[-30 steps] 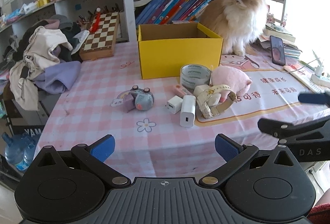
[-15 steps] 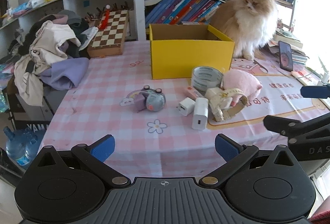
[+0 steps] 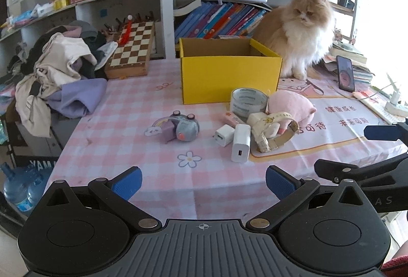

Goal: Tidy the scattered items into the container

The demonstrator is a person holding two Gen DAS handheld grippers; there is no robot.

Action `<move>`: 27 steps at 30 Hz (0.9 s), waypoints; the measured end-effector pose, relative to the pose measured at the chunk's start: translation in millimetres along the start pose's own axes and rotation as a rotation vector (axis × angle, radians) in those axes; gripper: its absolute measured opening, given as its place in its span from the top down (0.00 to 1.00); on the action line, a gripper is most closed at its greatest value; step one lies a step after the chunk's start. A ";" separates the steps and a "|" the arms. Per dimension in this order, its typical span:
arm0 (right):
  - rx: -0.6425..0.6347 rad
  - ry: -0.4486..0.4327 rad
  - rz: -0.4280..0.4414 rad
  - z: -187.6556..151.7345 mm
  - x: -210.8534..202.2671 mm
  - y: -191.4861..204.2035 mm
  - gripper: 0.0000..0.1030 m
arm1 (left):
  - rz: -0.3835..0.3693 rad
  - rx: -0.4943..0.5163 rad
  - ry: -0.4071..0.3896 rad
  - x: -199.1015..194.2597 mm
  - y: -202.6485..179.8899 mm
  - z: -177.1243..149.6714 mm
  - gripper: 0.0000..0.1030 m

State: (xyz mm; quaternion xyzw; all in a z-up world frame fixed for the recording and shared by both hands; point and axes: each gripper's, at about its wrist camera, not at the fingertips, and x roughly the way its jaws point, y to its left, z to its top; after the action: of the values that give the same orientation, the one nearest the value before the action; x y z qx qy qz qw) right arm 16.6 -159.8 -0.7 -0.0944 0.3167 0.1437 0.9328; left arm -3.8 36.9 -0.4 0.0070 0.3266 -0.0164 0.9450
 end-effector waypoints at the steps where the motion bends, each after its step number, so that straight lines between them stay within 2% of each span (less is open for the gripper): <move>1: -0.002 0.003 0.003 0.1 0.7 1.5 0.02 | 0.003 -0.001 -0.001 -0.5 0.8 -0.8 0.00; 6: -0.003 0.007 0.019 1.9 2.0 5.8 0.03 | 0.000 0.003 -0.024 -5.9 3.0 -5.7 0.00; 13: -0.006 0.008 0.012 1.9 0.4 6.0 0.03 | -0.007 0.064 -0.048 -11.0 -6.9 -4.0 0.00; 27: 0.008 0.030 -0.010 2.3 4.6 -3.7 0.00 | -0.056 -0.010 -0.018 5.6 -1.0 -0.7 0.00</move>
State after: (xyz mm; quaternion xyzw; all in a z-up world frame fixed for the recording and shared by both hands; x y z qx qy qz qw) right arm 22.6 -161.7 -1.4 -0.0941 0.3307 0.1365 0.9291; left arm 0.1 35.8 -4.4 -0.0068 0.3184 -0.0412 0.9470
